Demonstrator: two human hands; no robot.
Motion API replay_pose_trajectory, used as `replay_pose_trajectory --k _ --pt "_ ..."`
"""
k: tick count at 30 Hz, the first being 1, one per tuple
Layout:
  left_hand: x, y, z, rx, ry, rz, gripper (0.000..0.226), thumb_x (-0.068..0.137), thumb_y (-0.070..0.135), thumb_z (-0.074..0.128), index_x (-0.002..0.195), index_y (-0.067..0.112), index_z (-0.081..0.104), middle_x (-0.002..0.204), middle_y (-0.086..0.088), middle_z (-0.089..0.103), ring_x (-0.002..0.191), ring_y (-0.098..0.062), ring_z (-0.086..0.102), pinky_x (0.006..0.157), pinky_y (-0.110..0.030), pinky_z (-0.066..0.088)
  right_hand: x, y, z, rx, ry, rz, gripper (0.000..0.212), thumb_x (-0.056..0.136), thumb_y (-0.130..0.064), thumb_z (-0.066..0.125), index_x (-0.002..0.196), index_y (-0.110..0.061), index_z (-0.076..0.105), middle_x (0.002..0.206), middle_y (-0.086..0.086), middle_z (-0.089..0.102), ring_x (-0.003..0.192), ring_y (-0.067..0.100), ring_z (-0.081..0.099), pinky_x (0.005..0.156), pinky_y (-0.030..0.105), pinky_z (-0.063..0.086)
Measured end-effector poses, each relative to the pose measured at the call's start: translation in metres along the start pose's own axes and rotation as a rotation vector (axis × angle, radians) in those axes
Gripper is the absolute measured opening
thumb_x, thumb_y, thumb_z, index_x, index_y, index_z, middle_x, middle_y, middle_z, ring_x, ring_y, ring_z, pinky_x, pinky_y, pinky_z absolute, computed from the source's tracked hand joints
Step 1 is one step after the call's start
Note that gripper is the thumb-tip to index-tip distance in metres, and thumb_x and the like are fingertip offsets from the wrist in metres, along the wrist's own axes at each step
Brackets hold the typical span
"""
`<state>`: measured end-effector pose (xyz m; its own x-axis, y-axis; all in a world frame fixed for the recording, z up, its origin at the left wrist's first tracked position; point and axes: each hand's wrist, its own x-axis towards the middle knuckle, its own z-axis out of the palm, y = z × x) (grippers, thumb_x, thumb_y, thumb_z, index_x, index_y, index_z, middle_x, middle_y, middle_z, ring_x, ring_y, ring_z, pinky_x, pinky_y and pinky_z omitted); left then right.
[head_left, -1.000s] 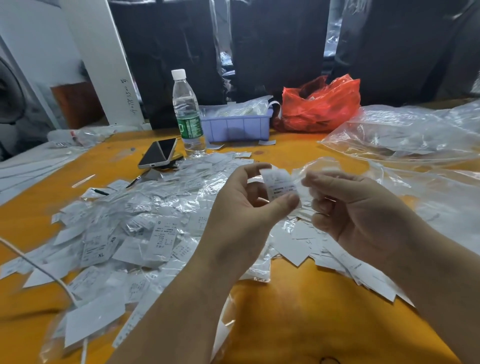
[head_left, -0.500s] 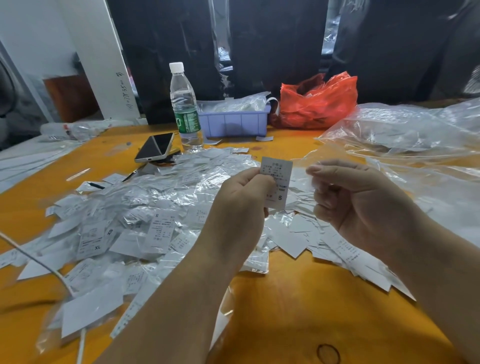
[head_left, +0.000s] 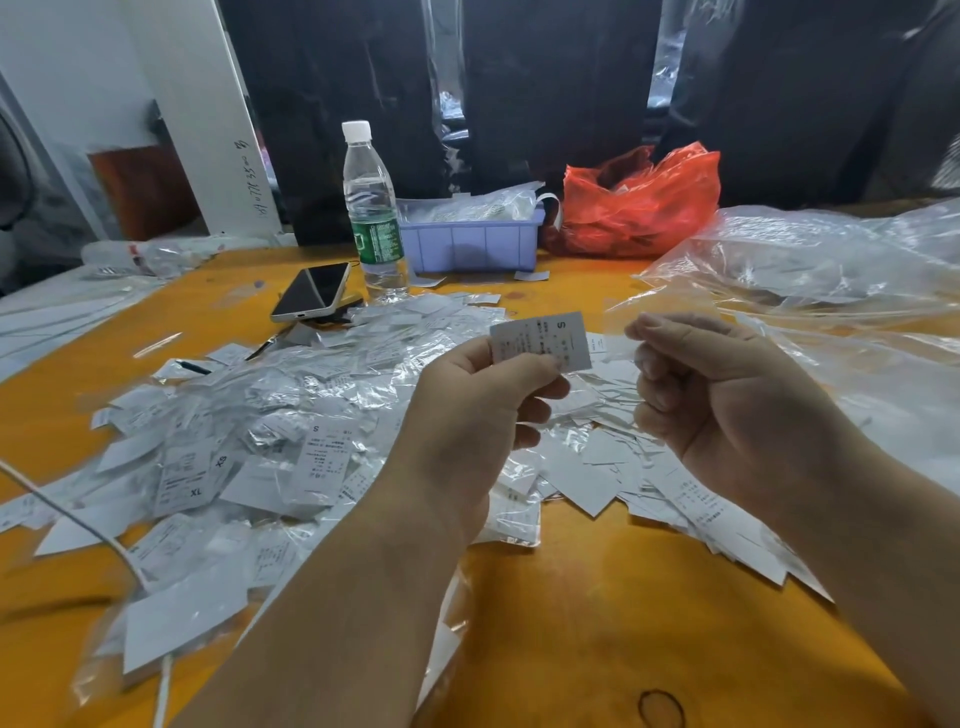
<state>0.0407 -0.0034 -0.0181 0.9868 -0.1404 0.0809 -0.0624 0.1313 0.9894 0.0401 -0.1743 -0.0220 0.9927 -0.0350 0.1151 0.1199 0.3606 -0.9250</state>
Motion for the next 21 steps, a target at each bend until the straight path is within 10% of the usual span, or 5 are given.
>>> replay_pose_trajectory --k 21 --pt "-0.0063 0.0021 0.0052 0.191 -0.124 0.086 0.022 0.092 0.008 0.049 0.087 0.012 0.07 0.056 0.002 0.061 0.05 -0.003 0.048 0.047 -0.013 0.04 -0.0026 -0.0029 -0.0011 -0.123 -0.036 -0.048 0.015 0.07 -0.026 0.07 0.058 -0.017 0.065 0.05 -0.001 0.038 0.045 0.013 0.026 0.04 0.022 0.028"
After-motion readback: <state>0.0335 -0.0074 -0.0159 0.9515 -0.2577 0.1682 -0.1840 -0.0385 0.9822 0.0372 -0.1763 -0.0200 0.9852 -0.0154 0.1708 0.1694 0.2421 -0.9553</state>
